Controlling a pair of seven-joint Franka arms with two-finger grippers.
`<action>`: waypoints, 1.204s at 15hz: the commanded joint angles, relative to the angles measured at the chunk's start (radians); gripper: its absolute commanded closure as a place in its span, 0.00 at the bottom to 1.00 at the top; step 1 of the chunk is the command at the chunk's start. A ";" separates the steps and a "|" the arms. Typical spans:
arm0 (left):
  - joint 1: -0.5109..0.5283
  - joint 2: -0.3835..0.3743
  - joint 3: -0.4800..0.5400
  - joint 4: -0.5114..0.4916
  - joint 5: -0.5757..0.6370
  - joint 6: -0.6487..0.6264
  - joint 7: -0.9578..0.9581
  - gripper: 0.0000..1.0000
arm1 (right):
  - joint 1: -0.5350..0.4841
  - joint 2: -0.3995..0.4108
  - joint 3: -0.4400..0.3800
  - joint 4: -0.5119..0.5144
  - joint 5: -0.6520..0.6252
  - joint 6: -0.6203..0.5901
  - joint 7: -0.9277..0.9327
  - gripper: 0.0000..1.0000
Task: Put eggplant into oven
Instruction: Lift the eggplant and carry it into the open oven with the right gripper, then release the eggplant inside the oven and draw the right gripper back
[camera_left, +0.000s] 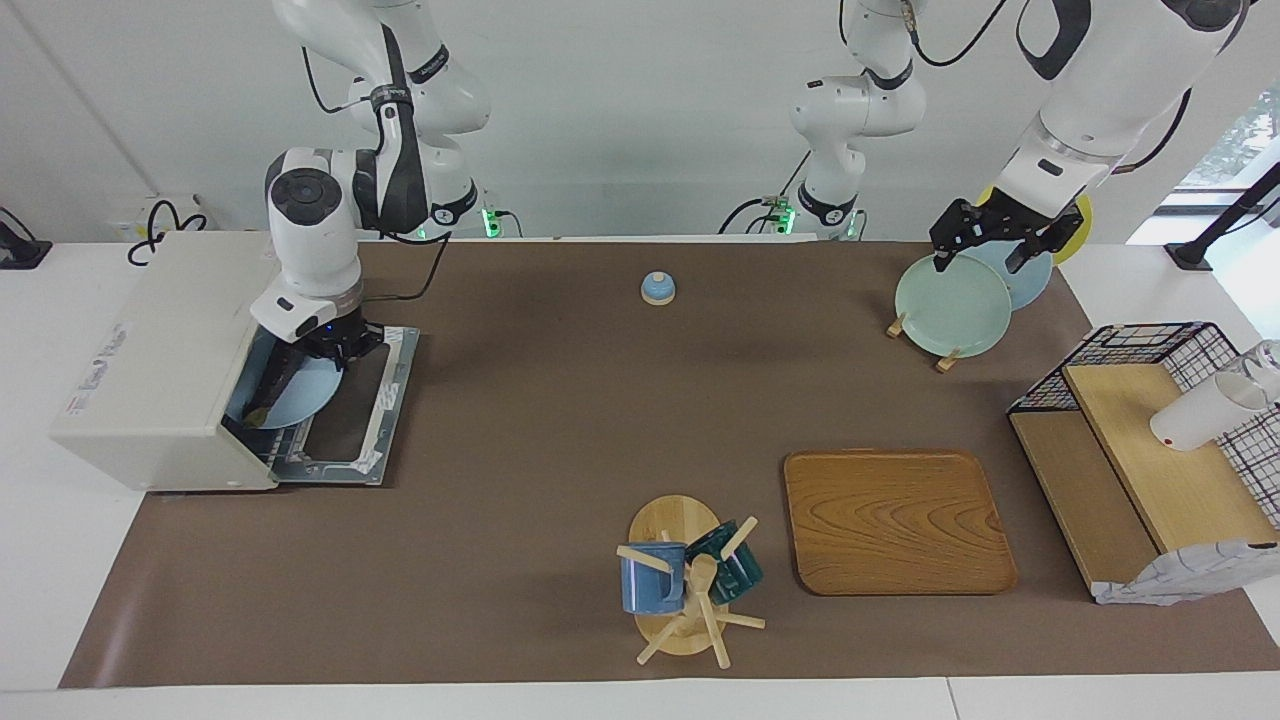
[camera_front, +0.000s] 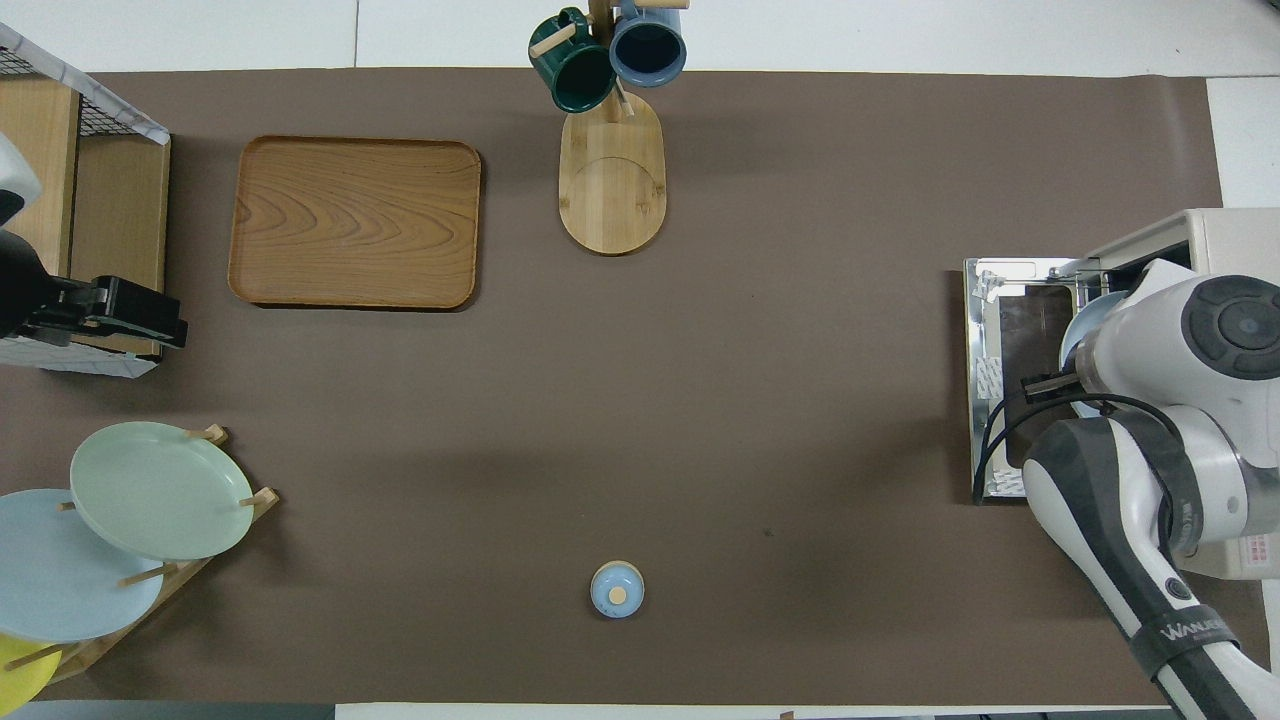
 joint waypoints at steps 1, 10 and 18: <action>0.008 -0.012 -0.006 -0.003 0.020 -0.008 0.009 0.00 | -0.042 -0.019 0.009 -0.022 0.026 0.002 -0.023 0.86; 0.008 -0.012 -0.006 -0.003 0.020 -0.008 0.009 0.00 | 0.024 -0.009 0.018 0.091 0.213 -0.096 -0.030 0.86; 0.008 -0.012 -0.006 -0.003 0.020 -0.006 0.009 0.00 | 0.140 0.070 0.018 -0.002 0.256 0.155 0.167 1.00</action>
